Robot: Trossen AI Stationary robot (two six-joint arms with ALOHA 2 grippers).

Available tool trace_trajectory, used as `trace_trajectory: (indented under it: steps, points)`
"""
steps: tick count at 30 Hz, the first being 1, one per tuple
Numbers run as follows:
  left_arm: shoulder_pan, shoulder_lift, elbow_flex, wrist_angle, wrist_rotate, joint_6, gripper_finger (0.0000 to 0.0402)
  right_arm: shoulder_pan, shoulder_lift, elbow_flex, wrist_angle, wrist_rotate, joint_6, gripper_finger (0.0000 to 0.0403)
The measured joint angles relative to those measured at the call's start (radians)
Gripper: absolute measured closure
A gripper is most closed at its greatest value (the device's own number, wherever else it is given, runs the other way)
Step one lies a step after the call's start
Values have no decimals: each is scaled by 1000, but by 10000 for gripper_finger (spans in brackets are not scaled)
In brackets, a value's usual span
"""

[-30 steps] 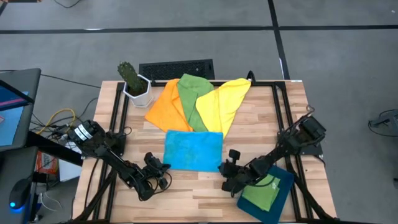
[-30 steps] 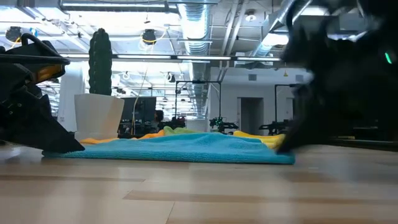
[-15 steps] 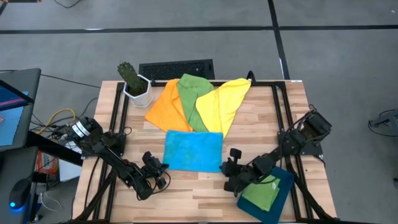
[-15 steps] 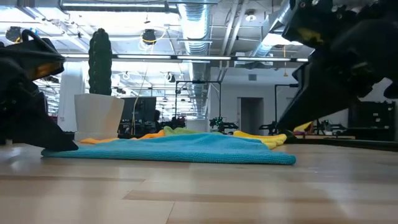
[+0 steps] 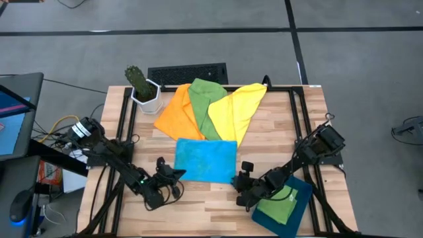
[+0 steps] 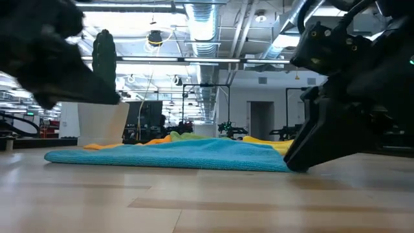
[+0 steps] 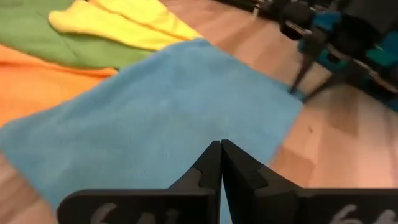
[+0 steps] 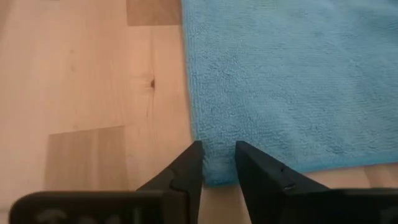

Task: Fold microfiber towels
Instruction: Fold the blue microfiber towel

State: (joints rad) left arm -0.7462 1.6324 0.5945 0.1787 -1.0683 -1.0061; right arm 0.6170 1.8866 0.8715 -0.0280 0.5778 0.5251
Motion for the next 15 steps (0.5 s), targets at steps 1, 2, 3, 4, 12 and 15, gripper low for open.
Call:
trace_trajectory:
  steps: [1, 2, 3, 4, 12, 15]
  points:
    - [19, 11, 0, 53, 7, 36, 400, 1, 0, 0, 0, 1, 0, 274]
    - [37, 26, 0, 120, 29, 82, 400, 1, 0, 0, -2, 0, 0, 270]
    - [55, 43, 0, 186, 64, 133, 400, 3, 0, 0, -3, 1, -1, 267]
    - [71, 62, 0, 251, 105, 185, 400, 4, 0, 0, -6, 1, -1, 265]
    - [179, 251, 15, 660, 319, 374, 400, 4, 0, 1, -10, -13, -2, 270]
    - [209, 309, 70, 668, 370, 388, 401, 4, 0, 1, -9, -11, -3, 275]
